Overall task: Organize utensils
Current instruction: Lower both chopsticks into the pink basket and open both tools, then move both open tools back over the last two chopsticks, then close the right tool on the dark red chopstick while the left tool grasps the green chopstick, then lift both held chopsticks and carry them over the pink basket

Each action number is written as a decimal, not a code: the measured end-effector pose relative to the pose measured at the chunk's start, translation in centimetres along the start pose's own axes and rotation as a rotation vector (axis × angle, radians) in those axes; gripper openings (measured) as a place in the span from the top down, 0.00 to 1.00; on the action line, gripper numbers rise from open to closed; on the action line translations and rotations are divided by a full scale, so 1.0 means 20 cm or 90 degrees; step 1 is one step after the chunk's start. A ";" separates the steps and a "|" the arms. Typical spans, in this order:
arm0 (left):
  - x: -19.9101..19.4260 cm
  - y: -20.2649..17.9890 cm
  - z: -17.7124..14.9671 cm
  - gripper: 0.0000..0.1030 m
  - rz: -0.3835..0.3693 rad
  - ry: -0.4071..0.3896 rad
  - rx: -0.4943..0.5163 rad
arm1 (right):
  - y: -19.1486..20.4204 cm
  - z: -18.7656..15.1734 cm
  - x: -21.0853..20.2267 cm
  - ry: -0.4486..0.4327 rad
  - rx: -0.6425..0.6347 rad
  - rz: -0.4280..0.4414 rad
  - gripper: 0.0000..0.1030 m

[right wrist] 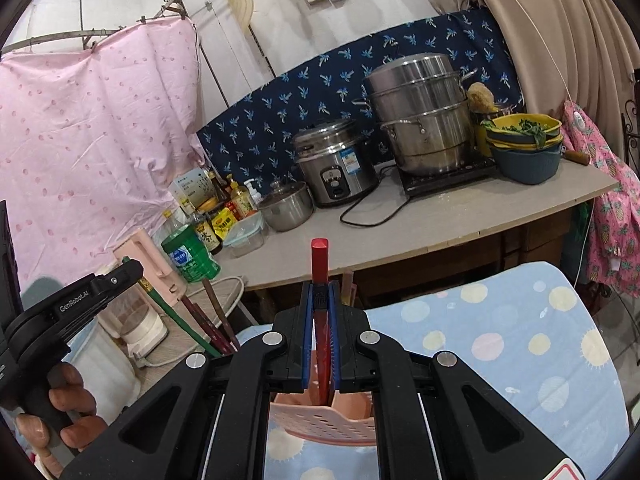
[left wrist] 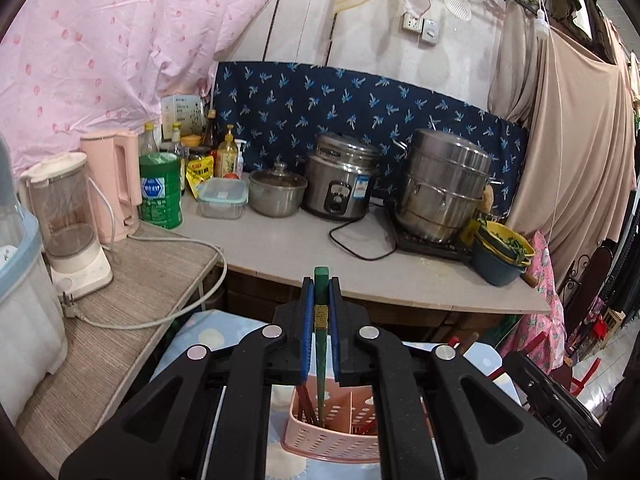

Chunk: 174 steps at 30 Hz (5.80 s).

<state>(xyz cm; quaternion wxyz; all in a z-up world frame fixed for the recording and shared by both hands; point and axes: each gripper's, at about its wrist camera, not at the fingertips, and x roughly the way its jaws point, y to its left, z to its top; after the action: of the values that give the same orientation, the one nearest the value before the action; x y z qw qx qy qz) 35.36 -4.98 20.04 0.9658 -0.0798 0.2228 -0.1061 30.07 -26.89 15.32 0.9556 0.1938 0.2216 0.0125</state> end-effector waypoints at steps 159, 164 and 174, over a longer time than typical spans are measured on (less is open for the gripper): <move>-0.80 0.04 -1.73 0.93 -0.014 0.323 0.096 | -0.04 -1.59 -0.87 0.244 -0.142 -0.071 0.93; -0.81 0.07 -1.69 0.93 -0.015 0.321 0.077 | -0.05 -1.55 -0.89 0.231 -0.137 -0.069 0.93; -0.86 0.13 -1.50 0.93 -0.024 0.285 0.034 | -0.03 -1.35 -0.94 0.184 -0.106 -0.050 0.93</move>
<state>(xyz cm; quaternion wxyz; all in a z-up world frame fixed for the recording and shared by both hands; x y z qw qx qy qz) 7.27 -1.60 -0.02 0.8919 -0.0328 0.4269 -0.1454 1.62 -19.62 0.65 0.9265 0.1013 0.3619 0.0213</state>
